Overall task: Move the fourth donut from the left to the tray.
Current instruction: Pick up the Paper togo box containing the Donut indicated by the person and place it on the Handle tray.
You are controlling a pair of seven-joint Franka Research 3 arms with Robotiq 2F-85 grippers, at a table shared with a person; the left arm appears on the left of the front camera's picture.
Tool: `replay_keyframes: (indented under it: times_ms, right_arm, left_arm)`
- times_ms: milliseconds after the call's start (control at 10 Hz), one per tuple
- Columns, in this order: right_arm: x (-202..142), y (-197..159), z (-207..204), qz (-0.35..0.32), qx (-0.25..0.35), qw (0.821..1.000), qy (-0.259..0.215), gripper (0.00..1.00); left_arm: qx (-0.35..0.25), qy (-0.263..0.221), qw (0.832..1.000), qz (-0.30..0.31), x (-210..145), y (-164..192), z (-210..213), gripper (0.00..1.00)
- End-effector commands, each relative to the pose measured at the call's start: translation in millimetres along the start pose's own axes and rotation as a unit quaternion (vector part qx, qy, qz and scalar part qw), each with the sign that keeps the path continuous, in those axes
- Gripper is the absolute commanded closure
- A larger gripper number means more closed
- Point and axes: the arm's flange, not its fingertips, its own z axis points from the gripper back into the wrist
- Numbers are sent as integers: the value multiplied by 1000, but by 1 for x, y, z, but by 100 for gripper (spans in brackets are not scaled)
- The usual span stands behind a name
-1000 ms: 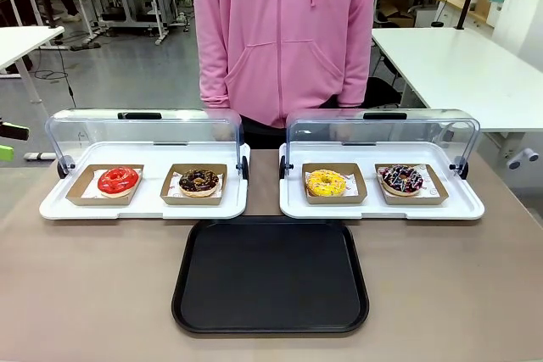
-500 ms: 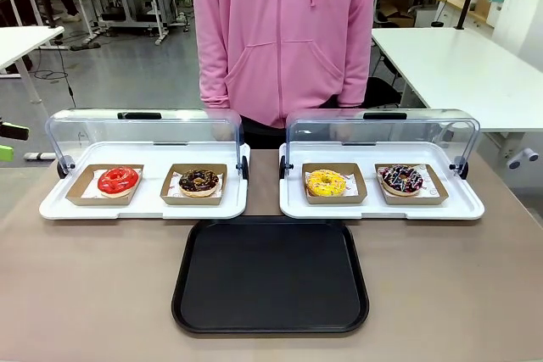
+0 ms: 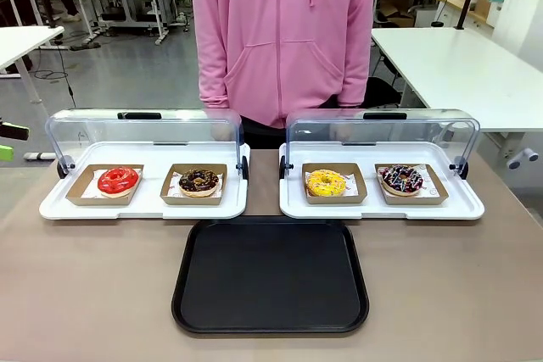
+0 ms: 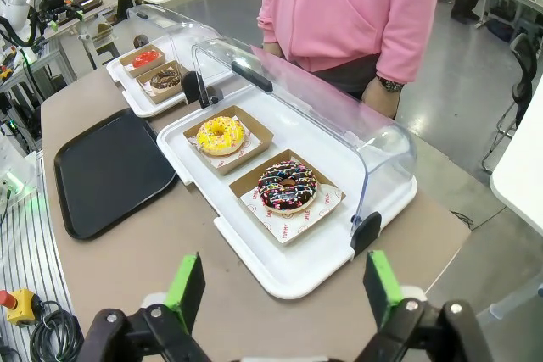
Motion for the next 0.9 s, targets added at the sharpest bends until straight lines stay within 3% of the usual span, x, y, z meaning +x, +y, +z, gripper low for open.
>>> replay_keyframes:
  times_ms: [0, 800]
  right_arm:
    - [2, -4, -1, 14, -2, 1000, -16, 0]
    - [2, -4, -1, 14, -2, 1000, -16, 0]
  left_arm:
    - [-3, -8, 1000, -2, 1, 0, 1, 0]
    - [-3, -8, 1000, -2, 1, 0, 1, 0]
